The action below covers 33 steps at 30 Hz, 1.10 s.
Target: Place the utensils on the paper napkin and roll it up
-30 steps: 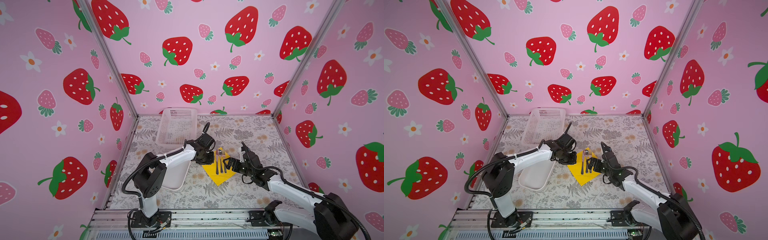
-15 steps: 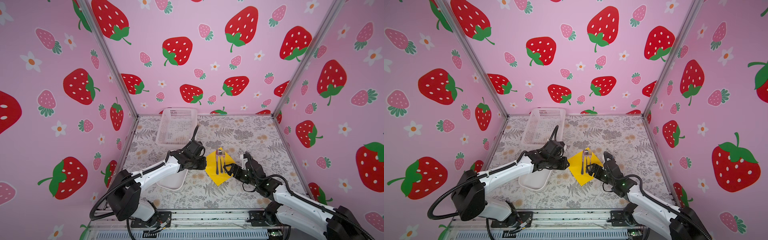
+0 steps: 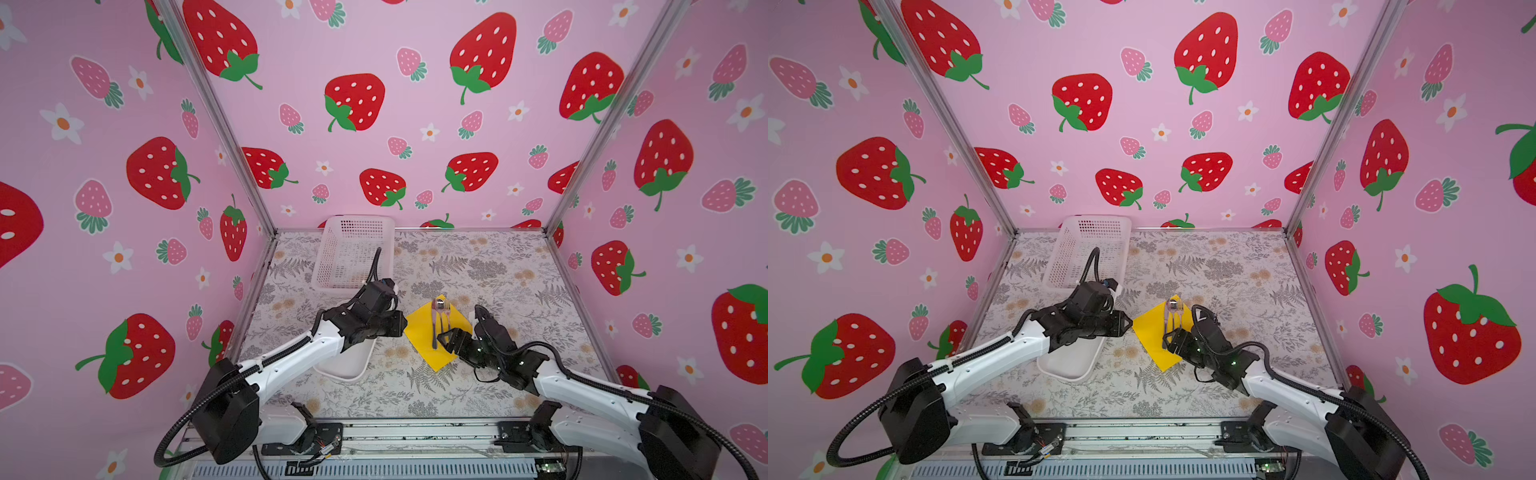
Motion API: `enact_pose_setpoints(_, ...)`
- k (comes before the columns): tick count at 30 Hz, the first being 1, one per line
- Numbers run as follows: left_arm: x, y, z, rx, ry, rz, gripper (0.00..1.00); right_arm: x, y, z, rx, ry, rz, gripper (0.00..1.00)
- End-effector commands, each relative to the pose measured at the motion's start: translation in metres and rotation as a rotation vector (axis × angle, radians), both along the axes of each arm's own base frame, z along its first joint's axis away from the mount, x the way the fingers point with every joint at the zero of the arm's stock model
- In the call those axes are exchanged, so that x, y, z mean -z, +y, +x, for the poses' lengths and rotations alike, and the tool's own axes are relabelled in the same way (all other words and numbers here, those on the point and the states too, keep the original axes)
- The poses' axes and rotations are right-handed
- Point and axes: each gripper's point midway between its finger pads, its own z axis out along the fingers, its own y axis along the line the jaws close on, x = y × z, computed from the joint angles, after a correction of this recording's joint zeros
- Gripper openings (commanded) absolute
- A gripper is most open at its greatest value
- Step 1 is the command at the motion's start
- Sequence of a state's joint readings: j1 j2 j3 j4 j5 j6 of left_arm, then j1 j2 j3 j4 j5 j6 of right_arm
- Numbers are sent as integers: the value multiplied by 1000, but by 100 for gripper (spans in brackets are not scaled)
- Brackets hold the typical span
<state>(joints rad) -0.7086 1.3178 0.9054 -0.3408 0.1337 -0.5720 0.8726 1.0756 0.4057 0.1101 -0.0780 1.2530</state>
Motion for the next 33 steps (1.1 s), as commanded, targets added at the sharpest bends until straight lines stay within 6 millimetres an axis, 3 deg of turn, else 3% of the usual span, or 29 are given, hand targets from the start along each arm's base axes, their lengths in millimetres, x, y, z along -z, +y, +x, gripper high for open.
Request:
enact_pose_setpoints(1, 6, 3, -9, 12, 25, -10, 33, 1, 3, -7, 59, 79, 42, 78)
enact_pose_setpoints(3, 8, 4, -13, 21, 39, -11, 34, 9, -1, -14, 123, 131, 80, 74)
enact_pose_setpoints(7, 10, 4, -20, 54, 66, -4, 35, 3, 8, -33, 125, 142, 198, 72)
enact_pose_setpoints(11, 17, 0, -21, 86, 71, -1, 35, 12, 9, -46, 107, 157, 180, 70)
enact_pose_setpoints(16, 17, -2, -15, 52, 87, -5, 36, 9, 23, -45, 85, 169, 244, 69)
enact_pose_setpoints(20, 13, -10, -13, 34, 101, -55, 37, 24, 19, -48, 107, 210, 234, 69)
enact_pose_setpoints(27, 24, -6, -19, 27, 147, -34, 37, 42, 8, -56, 121, 252, 200, 71)
enact_pose_setpoints(33, 26, -11, -19, 40, 162, -43, 38, 40, 9, -52, 138, 239, 252, 71)
